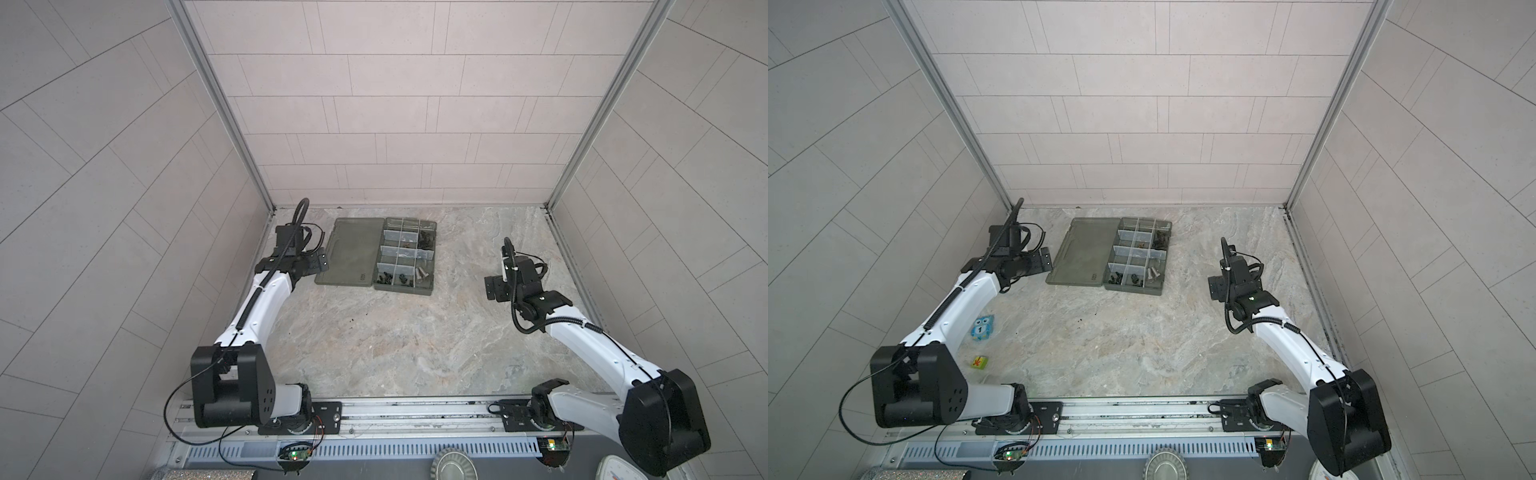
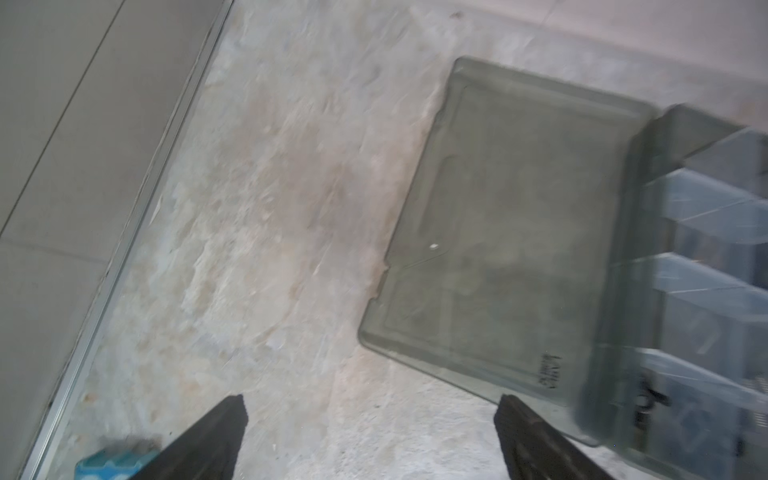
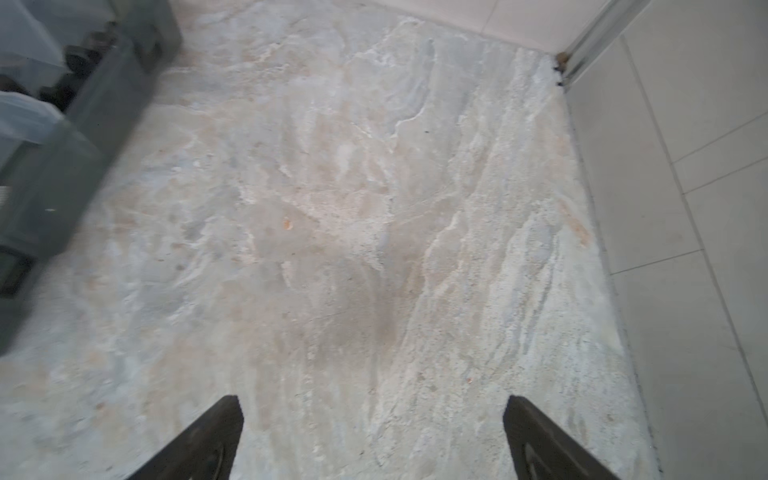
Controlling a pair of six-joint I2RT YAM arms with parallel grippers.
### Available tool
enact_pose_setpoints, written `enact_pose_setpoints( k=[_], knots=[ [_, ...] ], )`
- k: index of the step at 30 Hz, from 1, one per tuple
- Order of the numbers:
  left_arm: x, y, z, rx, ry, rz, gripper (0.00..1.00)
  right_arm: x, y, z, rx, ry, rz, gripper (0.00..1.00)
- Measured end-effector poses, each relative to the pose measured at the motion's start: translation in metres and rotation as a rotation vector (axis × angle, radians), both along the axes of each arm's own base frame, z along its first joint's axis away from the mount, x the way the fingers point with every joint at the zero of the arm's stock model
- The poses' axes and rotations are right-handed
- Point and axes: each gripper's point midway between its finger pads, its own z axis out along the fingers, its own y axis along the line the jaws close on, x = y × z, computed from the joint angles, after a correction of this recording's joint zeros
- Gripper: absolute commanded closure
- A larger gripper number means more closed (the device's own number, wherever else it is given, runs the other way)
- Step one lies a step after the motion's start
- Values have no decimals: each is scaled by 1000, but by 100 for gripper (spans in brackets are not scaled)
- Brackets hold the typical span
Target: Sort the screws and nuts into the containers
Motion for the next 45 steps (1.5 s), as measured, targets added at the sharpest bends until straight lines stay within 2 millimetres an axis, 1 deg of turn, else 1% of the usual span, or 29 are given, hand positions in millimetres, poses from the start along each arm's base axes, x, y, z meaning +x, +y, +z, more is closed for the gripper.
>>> enact_pose_setpoints(
  k=[3,6,10,14,17,21,23,25,27,29,31,33,35,36,42,45],
  knots=[
    [-3,4,-22,30,-3,5,4,10,-18,-4,-81,-65,-67,0],
    [0,9,-36,62,-21,19,4,14,-30,-17,-128,-107,-113,0],
    [10,18,-41,99,-85,42,4,15,-40,-31,-139,-144,-149,0],
    [20,25,-45,111,-178,67,4,17,-51,-37,-121,-185,-190,1],
    [20,27,-58,119,-249,69,2,21,-57,-35,-108,-222,-214,1],
    [3,30,-80,128,-279,83,1,27,-69,-25,-81,-287,-255,1],
    [5,30,-78,130,-312,84,1,28,-75,-22,-60,-310,-273,1],
    [12,29,-70,134,-358,80,1,30,-80,-20,-36,-330,-283,1],
    [17,26,-61,139,-413,66,1,32,-80,-20,-8,-352,-278,1],
    [18,22,-56,144,-453,46,0,35,-77,-25,10,-358,-262,1],
    [18,17,-59,145,-482,22,1,40,-71,-38,25,-340,-231,1],
    [15,11,-71,146,-479,-13,0,43,-66,-52,36,-320,-197,1],
    [10,7,-82,148,-447,-34,0,42,-62,-61,42,-307,-174,1],
    [10,5,-81,151,-448,-40,0,41,-61,-63,45,-303,-167,1],
    [21,6,-68,162,-489,-29,0,46,-57,-56,55,-328,-144,1],
    [22,7,-67,166,-492,-24,0,47,-56,-54,56,-336,-140,1]
  ],
)
